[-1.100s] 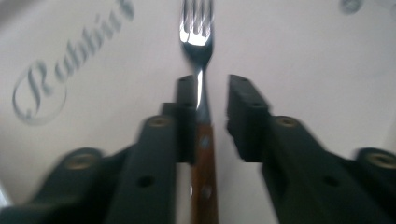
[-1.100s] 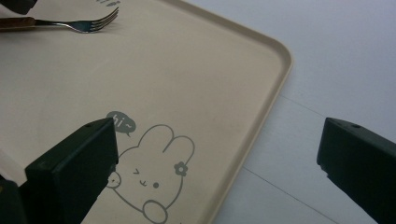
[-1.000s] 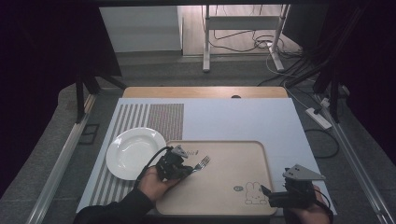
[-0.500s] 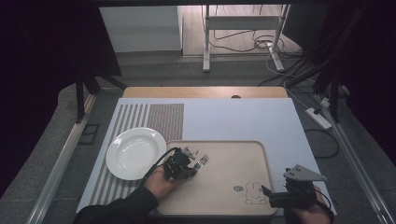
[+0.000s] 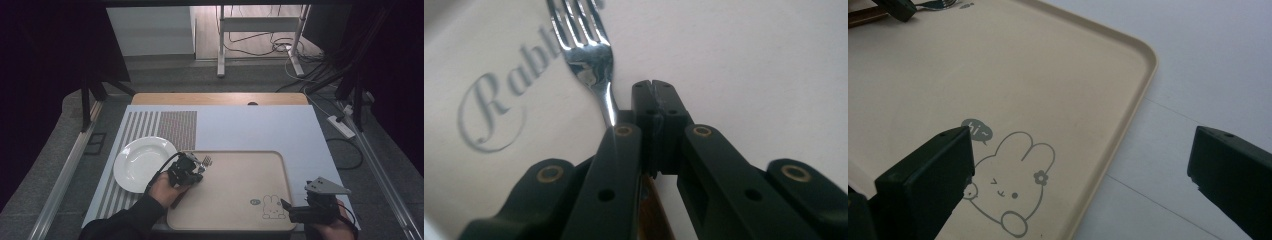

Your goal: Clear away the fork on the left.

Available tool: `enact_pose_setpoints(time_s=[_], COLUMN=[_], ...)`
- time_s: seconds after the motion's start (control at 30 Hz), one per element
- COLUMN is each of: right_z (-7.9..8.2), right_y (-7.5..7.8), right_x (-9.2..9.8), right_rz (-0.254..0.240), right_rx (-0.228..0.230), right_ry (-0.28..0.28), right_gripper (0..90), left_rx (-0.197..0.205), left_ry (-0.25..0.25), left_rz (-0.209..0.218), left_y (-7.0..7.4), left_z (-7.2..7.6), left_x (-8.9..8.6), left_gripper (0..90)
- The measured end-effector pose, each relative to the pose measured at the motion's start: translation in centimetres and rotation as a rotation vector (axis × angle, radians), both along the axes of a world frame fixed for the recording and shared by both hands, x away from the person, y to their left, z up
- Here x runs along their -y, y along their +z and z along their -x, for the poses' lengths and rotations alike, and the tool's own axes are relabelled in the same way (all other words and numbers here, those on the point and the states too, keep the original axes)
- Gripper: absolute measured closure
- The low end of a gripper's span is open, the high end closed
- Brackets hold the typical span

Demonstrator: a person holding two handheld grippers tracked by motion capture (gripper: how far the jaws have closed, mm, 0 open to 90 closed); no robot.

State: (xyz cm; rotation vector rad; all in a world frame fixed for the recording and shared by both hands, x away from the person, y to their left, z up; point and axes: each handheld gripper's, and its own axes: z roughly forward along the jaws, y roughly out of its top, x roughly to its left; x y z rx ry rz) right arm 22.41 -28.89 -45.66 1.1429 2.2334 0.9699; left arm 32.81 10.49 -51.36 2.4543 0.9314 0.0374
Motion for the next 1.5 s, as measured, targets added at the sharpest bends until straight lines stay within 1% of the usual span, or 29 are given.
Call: enact_pose_setpoints(time_s=[0.1, 0.23, 0.47, 0.9, 1.07, 1.2, 1.37, 1.43, 1.5], right_z=[0.0, 0.0, 0.0, 0.0, 0.0, 0.0, 0.0, 0.0, 0.0], right_y=[0.0, 0.0, 0.0, 0.0, 0.0, 0.0, 0.0, 0.0, 0.0], right_x=[0.0, 0.1, 0.1, 0.1, 0.1, 0.1, 0.1, 0.1, 0.1], right_rz=[-0.003, -0.004, -0.004, -0.005, -0.005, -0.005, -0.005, -0.005, -0.005], right_rx=[0.000, -0.002, -0.002, -0.002, -0.001, -0.002, -0.001, -0.001, -0.002], right_ry=[0.000, 0.000, 0.001, 0.002, 0.002, 0.002, 0.002, 0.002, 0.002], right_gripper=[0.0, 0.0, 0.0, 0.0, 0.0, 0.0, 0.0, 0.0, 0.0], left_rx=[-0.005, -0.016, -0.022, -0.043, -0.047, -0.057, -0.066, -0.061, -0.048], left_ry=[0.021, 0.031, 0.047, 0.092, 0.107, 0.121, 0.122, 0.121, 0.122], left_rz=[-0.003, 0.001, -0.003, 0.002, -0.008, 0.001, 0.017, 0.024, 0.041], left_y=[0.0, 0.0, 0.0, 0.0, 0.0, 0.0, -0.1, 0.0, 0.2], left_z=[-0.3, -0.6, -0.8, -1.1, -1.0, -1.1, -1.1, -1.1, -1.0], left_x=[-0.7, -1.3, -2.0, -3.3, -3.7, -4.2, -4.4, -4.4, -4.4], left_gripper=[88.8, 88.7, 88.7, 88.6, 88.6, 88.6, 87.3, 85.5, 83.5])
